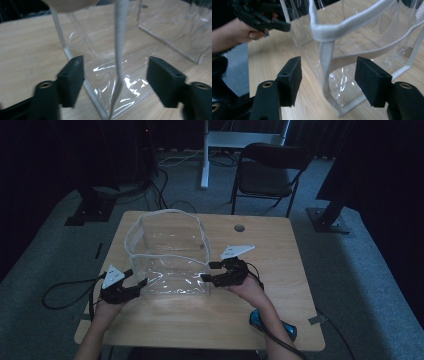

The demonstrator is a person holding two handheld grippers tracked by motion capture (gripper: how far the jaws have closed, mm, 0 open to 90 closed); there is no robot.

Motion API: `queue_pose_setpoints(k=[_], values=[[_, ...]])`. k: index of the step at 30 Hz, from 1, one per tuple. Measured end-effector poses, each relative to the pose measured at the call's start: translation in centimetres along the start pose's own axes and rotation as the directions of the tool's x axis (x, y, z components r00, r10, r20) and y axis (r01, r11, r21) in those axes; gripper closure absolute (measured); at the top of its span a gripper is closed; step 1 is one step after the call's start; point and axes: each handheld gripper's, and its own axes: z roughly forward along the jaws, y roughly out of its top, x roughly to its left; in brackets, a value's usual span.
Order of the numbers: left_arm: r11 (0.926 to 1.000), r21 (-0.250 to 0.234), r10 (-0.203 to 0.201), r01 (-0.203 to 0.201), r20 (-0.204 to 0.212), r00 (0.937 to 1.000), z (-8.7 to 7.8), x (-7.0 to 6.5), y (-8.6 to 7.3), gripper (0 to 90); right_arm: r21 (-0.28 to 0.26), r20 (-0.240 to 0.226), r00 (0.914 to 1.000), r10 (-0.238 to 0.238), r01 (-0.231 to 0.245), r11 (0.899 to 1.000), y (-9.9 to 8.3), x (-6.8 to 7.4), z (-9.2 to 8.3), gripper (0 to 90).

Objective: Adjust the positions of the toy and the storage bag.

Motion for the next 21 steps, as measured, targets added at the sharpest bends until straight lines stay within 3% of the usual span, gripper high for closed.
queue_pose_setpoints(k=[2,4,9,13,17,21], values=[[0.9998,-0.009,0.017,-0.017,0.007,0.9998,0.2,-0.2,0.0,40.4,-0.009,0.015,0.9998,0.014,-0.013,1.0,0.1,-0.1,0.0,47.3],[0.9995,-0.029,0.01,-0.009,0.02,0.9998,0.1,-0.4,0.1,47.7,-0.024,0.009,0.9998,0.017,-0.017,1.0,0.1,-0.2,0.0,49.5],[0.9968,-0.077,-0.016,0.019,0.037,0.9992,-0.4,-0.5,0.7,50.6,-0.049,0.01,0.9993,0.035,-0.035,0.998,0.2,-0.5,-0.2,55.6],[0.997,-0.077,-0.011,0.011,0.004,0.9999,-0.4,-0.8,1.2,56.9,-0.038,0.001,0.9995,0.03,-0.03,0.999,0.4,-0.3,-0.1,64.2],[0.9949,-0.099,-0.022,0.016,-0.053,0.9984,-0.5,-1.0,1.3,72.5,-0.029,0.022,0.9998,0.0,0.001,1.0,0.6,0.5,-0.1,72.1],[0.9924,-0.119,-0.038,0.031,-0.055,0.9978,-0.6,-1.0,1.3,81.5,-0.039,0.051,0.9986,-0.015,0.017,0.999,0.6,0.9,-0.2,80.3]])
